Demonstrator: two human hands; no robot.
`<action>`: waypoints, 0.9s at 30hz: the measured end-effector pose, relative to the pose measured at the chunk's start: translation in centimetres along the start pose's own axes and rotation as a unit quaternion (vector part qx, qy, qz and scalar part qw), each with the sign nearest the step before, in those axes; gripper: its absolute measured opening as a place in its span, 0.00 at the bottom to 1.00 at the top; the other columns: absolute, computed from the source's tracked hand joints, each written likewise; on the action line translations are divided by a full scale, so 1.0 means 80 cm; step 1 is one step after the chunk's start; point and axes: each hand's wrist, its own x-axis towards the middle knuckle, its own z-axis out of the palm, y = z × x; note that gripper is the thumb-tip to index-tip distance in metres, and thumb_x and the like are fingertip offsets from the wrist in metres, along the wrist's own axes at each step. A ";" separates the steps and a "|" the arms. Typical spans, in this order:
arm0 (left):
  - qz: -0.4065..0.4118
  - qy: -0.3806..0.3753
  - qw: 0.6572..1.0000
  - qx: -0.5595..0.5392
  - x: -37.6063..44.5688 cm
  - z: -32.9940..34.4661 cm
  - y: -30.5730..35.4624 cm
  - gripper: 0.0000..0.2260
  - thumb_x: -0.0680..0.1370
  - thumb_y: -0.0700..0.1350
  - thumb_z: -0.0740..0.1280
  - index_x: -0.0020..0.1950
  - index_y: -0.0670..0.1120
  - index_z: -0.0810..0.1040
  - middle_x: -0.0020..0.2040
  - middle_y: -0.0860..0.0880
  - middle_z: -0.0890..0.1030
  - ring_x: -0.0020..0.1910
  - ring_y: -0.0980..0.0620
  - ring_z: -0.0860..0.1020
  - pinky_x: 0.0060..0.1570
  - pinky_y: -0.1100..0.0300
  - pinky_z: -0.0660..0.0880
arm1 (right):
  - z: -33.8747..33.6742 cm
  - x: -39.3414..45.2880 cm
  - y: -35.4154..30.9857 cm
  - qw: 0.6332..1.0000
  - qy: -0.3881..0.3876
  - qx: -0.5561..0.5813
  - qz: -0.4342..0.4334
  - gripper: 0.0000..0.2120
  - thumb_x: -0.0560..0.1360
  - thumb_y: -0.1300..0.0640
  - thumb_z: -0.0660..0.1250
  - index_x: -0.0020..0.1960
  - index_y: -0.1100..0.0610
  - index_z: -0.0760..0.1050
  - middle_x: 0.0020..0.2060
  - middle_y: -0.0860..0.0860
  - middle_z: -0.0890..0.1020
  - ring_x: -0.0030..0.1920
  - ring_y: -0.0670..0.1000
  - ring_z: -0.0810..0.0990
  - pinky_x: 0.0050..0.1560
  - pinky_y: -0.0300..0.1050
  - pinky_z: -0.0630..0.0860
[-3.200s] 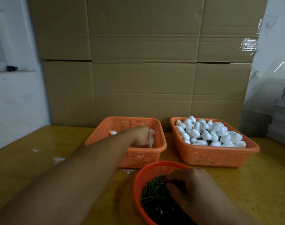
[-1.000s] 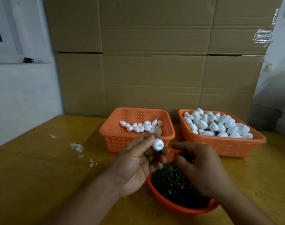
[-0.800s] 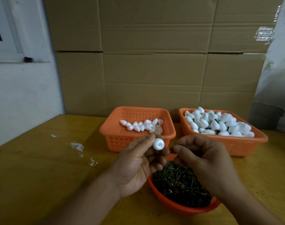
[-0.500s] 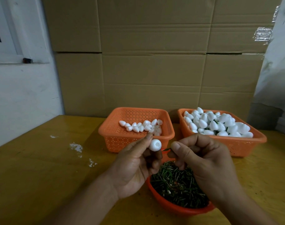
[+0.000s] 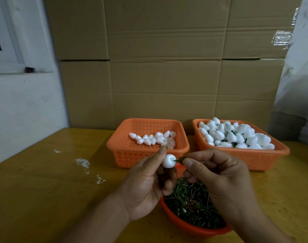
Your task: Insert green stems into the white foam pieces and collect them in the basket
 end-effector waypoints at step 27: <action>0.108 0.045 0.987 0.115 -0.007 0.011 -0.001 0.13 0.72 0.59 0.71 0.39 0.50 0.81 0.30 0.48 0.75 0.25 0.55 0.70 0.24 0.65 0.65 | -0.004 -0.006 0.005 0.934 -0.017 -0.290 -0.207 0.03 0.73 0.53 0.74 0.44 0.46 0.82 0.32 0.42 0.81 0.29 0.43 0.79 0.26 0.36 0.74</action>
